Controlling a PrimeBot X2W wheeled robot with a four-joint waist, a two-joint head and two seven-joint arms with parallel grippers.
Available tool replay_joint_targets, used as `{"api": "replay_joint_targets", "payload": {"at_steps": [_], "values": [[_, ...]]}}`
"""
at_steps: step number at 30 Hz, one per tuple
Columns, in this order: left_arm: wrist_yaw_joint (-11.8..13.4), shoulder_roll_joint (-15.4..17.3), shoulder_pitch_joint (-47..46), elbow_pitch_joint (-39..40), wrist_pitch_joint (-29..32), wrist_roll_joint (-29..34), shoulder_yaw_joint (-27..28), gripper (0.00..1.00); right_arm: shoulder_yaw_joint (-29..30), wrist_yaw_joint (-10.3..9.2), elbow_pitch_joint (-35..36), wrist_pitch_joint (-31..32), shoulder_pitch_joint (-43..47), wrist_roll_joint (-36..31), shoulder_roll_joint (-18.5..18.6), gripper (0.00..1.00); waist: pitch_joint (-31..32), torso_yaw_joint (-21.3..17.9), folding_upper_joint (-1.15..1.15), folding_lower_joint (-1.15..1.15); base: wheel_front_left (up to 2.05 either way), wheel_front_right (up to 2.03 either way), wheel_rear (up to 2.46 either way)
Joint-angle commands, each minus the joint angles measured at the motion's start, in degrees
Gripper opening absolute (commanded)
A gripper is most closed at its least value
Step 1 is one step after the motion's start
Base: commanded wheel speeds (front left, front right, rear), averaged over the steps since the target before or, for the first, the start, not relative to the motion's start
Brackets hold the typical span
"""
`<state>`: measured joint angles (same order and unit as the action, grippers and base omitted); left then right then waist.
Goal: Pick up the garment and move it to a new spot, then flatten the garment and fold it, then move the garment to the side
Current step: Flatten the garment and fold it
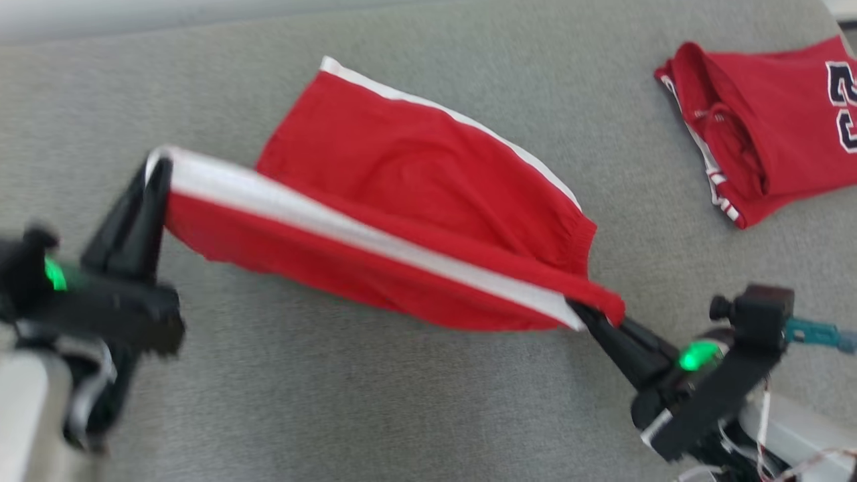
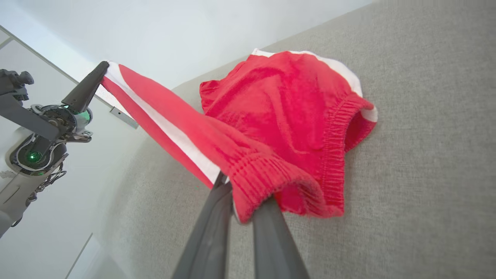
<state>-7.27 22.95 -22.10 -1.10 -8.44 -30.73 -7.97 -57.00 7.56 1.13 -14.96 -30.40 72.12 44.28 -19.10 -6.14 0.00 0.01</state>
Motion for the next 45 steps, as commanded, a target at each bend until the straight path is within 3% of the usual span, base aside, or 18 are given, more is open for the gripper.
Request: {"api": "replay_joint_targets", "payload": {"at_steps": [1,12,17,24,25,26,27,35,40,45], "values": [[-0.01,2.53,-5.73,-1.86,2.28,1.14,-1.24,0.00,0.88,-0.18,-1.27,0.29,-1.91,-0.09,-1.85,0.00,-4.74,-3.89,0.00,-0.01,0.00,0.00,0.00],[-0.11,8.73,-29.49,-17.19,6.83,0.17,-12.86,0.00,4.60,-0.18,-10.43,0.43,-11.95,-2.32,-12.13,0.00,-12.09,-10.16,0.00,-0.01,0.00,0.00,0.00],[-0.12,9.13,-36.69,-25.00,6.32,-0.35,-19.34,0.00,6.13,-0.18,-15.55,0.19,-15.95,-4.85,-16.59,0.00,-13.88,-11.73,0.00,-0.01,0.00,0.00,0.00],[-0.12,8.71,-44.02,-35.14,0.05,-1.06,-24.42,0.00,7.81,-0.18,-19.40,-0.02,-17.70,-8.03,-19.84,0.02,-14.76,-12.89,0.00,-0.01,0.00,0.00,0.00],[-0.12,8.51,-44.47,-35.76,-0.61,-1.25,-25.62,0.00,8.09,-0.18,-19.60,-0.07,-17.69,-8.46,-20.14,0.60,-14.64,-12.94,0.00,-0.01,0.00,0.00,0.00],[-0.12,8.38,-44.86,-36.65,-1.37,-1.61,-26.48,0.69,8.21,-0.18,-19.75,-0.11,-17.40,-8.69,-20.45,1.00,-14.40,-12.89,0.00,-0.01,0.00,0.00,0.00],[-0.12,8.25,-45.08,-37.50,-2.20,-1.97,-26.89,1.00,8.27,-0.18,-19.78,-0.14,-17.01,-9.07,-20.57,1.00,-14.07,-12.75,0.00,-0.01,0.00,0.00,0.00],[-0.12,7.40,-43.72,-41.80,-6.12,-5.73,-29.40,1.00,10.78,-0.18,-17.19,-0.25,-11.58,-15.68,-17.78,1.00,-8.76,-11.45,0.00,-0.01,0.00,0.00,0.00],[-0.12,8.95,-40.72,-42.07,-6.65,-7.86,-29.93,1.00,18.16,-0.17,-12.25,-0.25,-3.84,-21.68,-17.56,1.00,-4.35,-11.38,0.00,-0.01,0.00,0.00,0.00],[-0.13,11.37,-38.04,-40.89,-6.75,-8.96,-29.62,1.00,27.02,-0.17,-4.78,-0.26,4.64,-30.60,-19.88,1.00,-1.72,-11.79,0.00,-0.01,0.00,0.00,0.00]]}}
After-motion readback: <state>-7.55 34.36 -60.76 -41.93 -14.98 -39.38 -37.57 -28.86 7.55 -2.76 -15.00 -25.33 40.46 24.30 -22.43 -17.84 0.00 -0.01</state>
